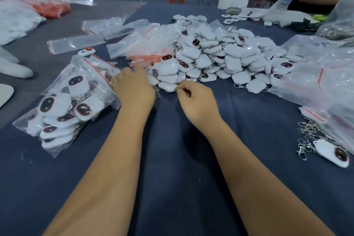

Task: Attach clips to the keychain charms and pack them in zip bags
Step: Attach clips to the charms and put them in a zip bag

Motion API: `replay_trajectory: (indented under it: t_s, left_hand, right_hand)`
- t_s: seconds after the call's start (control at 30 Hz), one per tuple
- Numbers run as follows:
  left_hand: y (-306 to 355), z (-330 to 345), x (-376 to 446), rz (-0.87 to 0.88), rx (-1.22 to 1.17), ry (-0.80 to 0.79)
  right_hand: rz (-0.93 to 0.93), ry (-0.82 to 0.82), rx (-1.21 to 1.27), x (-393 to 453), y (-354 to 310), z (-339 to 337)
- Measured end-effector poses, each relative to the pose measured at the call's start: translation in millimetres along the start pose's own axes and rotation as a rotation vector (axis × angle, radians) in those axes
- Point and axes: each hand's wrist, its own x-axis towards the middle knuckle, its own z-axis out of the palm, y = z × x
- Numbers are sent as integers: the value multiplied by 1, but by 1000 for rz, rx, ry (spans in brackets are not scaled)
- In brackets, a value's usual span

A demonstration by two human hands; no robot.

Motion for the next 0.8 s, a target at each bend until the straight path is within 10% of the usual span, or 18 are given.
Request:
replay_trajectory:
  t_s: [0.27, 0.5, 0.8]
  left_hand:
    - [2, -16, -5, 17, -833, 173]
    - [36, -17, -27, -346, -2054, -122]
    - [33, -9, -40, -263, -2141, -375]
  right_hand:
    - [148, 184, -251, 1, 3, -29]
    - [208, -46, 672, -6, -39, 3]
    - [160, -15, 432, -12, -15, 12]
